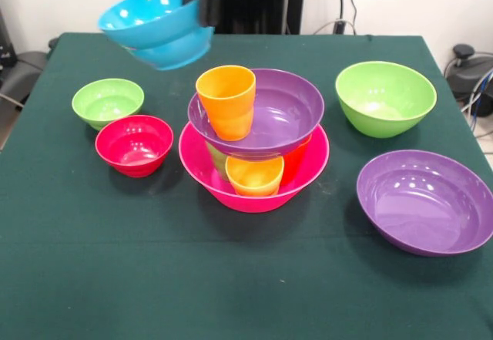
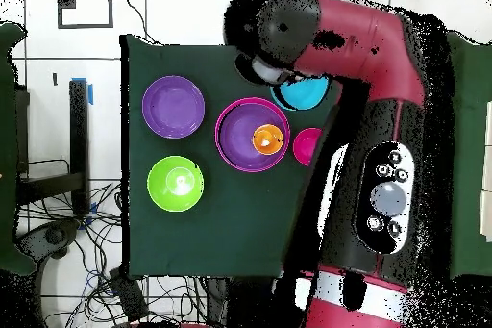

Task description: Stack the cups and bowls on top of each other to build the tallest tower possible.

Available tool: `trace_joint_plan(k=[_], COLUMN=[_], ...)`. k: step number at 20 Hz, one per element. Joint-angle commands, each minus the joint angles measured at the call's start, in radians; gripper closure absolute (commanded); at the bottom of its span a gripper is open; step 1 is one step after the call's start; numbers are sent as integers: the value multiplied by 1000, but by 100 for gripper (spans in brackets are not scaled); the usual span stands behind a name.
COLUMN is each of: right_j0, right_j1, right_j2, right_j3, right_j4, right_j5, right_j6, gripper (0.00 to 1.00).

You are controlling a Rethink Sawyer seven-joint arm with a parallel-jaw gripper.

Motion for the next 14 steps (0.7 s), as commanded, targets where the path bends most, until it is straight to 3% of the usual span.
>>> trace_joint_plan(k=[1, 9, 14], right_j0=[56, 102, 123], right_j1=[30, 57, 64], right_j2=[10, -36, -65], right_j3=[175, 254, 264], right_j4=[14, -6, -14], right_j5=[-81, -193, -174], right_j6=[233, 261, 246], gripper=[100, 100, 100])
